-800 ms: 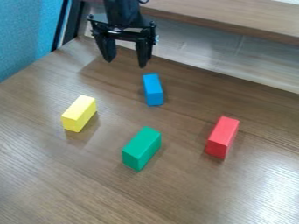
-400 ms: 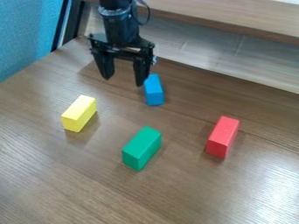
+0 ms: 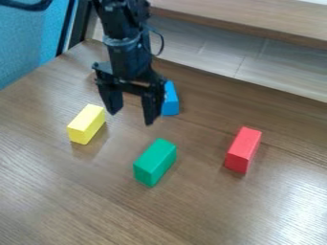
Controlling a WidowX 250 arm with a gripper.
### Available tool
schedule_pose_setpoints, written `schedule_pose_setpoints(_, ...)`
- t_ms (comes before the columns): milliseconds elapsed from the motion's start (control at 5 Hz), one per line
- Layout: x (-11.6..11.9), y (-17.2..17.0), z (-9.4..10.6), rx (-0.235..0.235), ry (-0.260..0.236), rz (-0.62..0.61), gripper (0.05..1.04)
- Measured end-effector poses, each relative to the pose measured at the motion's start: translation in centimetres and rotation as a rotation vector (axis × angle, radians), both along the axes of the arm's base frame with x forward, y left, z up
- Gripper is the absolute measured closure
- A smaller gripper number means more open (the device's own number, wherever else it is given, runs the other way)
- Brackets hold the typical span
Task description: Put the green rectangle on top of the yellow rectangle
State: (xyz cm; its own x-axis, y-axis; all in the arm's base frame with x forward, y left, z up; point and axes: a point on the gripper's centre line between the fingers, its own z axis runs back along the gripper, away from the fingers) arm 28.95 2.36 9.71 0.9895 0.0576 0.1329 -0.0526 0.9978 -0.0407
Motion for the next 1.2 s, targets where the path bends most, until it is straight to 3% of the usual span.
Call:
schedule_pose_setpoints(400,-3.2,-2.0,-1.5,-0.014,0.015,-0.065,0.083)
schedule_pose_setpoints(600,-3.4,-2.5,-2.2,-0.016,0.008,-0.07,0.083)
schedule_pose_setpoints(1000,-2.1,-3.7,-5.0,-0.011,0.03,-0.062,0.083)
schedule_pose_setpoints(1200,-1.4,-4.0,-5.4,-0.004,0.033,-0.058,0.083)
